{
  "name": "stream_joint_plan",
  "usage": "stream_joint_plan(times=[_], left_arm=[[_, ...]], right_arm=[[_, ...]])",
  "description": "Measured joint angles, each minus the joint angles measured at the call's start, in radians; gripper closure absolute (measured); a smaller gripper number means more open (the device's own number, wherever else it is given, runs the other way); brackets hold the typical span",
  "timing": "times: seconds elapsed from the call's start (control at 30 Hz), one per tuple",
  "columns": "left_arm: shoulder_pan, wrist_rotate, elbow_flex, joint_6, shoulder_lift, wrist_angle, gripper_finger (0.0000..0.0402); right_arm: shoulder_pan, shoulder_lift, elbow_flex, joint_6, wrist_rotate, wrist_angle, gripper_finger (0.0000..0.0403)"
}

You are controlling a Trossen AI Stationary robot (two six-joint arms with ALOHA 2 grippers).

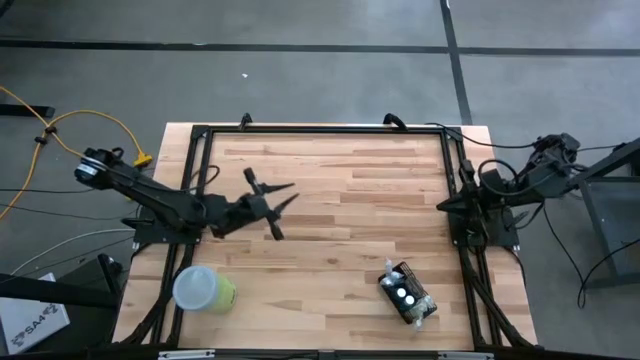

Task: Pick & Place toothbrushing station
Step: Return to Home Position

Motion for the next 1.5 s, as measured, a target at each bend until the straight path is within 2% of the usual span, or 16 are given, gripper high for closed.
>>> stream_joint_plan(times=[0.27, 0.4, 0.6, 0.77, 0.9, 1.1, 1.5], left_arm=[[-0.002, -0.032, -0.055, -0.031, -0.125, -0.016, 0.0286], [-0.010, -0.099, -0.057, -0.051, -0.143, -0.030, 0.0286], [-0.038, -0.124, -0.057, -0.057, -0.141, -0.037, 0.0286], [-0.055, -0.124, -0.057, -0.058, -0.141, -0.037, 0.0286], [-0.066, -0.123, -0.057, -0.066, -0.140, -0.037, 0.0286], [-0.082, -0.123, -0.057, -0.090, -0.140, -0.037, 0.0286], [-0.115, -0.120, -0.057, -0.139, -0.140, -0.037, 0.0286]], right_arm=[[0.000, -0.266, -0.270, -0.013, 0.000, 0.162, 0.0400], [0.000, -0.403, -0.384, -0.063, 0.017, 0.253, 0.0400], [0.000, -0.553, -0.532, -0.172, 0.082, 0.362, 0.0400], [0.000, -0.549, -0.592, -0.201, 0.116, 0.396, 0.0400], [0.000, -0.545, -0.656, -0.233, 0.202, 0.449, 0.0401], [0.000, -0.551, -0.726, -0.241, 0.196, 0.535, 0.0401], [0.000, -0.551, -0.826, -0.125, 0.001, 0.615, 0.0401]])
